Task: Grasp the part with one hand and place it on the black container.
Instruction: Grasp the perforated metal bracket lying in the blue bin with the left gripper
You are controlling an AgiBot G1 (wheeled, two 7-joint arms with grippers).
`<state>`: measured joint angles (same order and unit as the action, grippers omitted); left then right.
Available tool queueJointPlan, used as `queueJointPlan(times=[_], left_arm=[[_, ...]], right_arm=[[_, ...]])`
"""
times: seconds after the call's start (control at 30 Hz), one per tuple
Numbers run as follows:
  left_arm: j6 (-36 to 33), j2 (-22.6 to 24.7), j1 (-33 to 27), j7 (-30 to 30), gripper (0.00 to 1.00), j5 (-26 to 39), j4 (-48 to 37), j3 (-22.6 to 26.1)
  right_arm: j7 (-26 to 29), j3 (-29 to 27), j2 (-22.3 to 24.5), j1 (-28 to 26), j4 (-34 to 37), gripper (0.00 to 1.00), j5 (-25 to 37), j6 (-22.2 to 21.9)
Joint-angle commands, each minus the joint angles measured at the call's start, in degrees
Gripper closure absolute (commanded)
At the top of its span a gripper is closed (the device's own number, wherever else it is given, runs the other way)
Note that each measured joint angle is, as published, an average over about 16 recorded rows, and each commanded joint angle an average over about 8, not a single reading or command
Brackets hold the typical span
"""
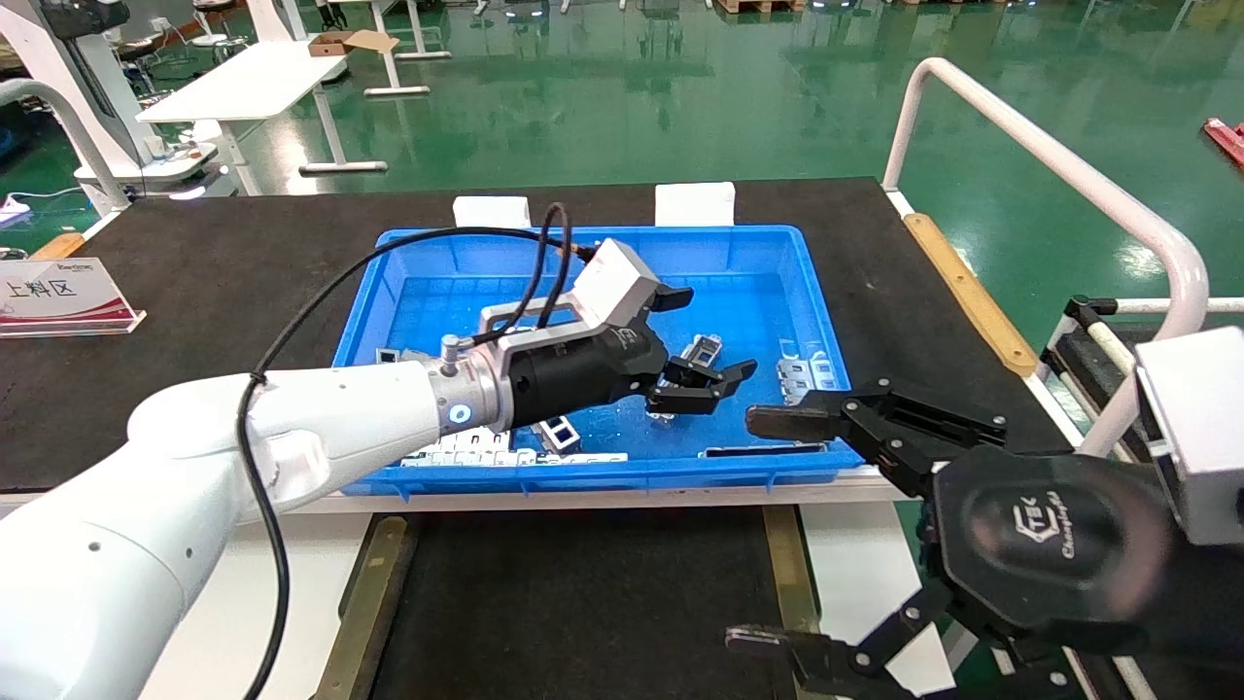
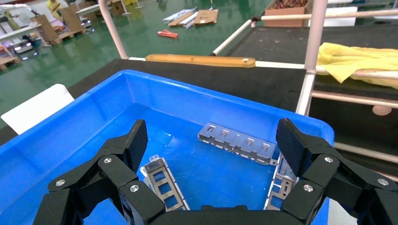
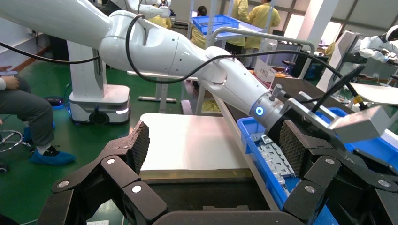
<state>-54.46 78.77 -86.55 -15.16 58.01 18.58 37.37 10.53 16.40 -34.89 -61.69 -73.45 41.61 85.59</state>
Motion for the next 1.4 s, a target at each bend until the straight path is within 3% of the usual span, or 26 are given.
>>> queueJointPlan(times=[0.03, 0.73, 1.4], left_arm=[[1.81, 0.03, 0.51, 1.08, 0.0, -0.93, 1.54, 1.79], [15.73, -0.22, 0.8, 8.95, 0.0, -11.04, 6.58, 18.51], [22.65, -0.4, 1.79, 11.3, 0.0, -18.43, 5.99, 27.8]], right_arm=[[0.0, 0.01, 0.0, 0.0, 0.0, 0.0, -0.01, 0.0], [-0.04, 0.09, 0.04, -0.02, 0.0, 0.0, -0.06, -0.04], [-0.08, 0.16, 0.07, -0.04, 0.0, 0.0, -0.11, -0.07]])
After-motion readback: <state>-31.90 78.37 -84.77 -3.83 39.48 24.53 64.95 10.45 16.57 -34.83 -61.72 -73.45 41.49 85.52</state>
